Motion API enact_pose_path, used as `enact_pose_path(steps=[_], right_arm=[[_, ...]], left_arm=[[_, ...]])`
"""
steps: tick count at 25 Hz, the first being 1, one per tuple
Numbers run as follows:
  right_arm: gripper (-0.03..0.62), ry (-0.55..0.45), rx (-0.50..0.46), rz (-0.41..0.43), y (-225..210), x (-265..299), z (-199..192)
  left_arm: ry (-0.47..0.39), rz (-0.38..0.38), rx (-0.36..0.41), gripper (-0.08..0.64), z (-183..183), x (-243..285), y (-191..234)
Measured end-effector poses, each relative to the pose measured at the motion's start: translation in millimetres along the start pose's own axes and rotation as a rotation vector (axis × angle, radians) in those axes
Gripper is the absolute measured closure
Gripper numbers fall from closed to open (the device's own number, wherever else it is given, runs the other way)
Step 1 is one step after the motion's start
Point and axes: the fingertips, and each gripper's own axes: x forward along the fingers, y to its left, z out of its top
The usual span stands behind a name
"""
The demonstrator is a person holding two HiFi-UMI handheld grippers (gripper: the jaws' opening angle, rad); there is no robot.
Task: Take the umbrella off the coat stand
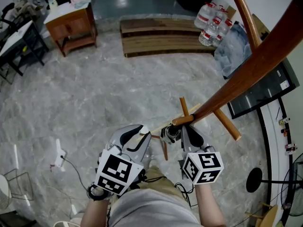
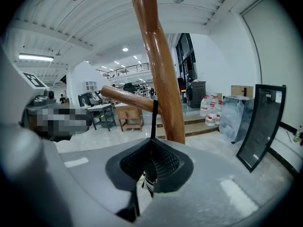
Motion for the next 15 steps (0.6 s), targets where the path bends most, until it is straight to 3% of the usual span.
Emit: enact_pose_path(steps=[9, 15], right_arm=[[0.589, -0.01, -0.008, 0.016, 12, -9, 7], [0.589, -0.028, -0.02, 0.028, 19, -16, 14]], left_arm=[[-0.022, -0.05, 0.013, 0.462, 7, 2, -7], [-0.036, -0.136, 0.038, 0.449, 18, 15, -23]])
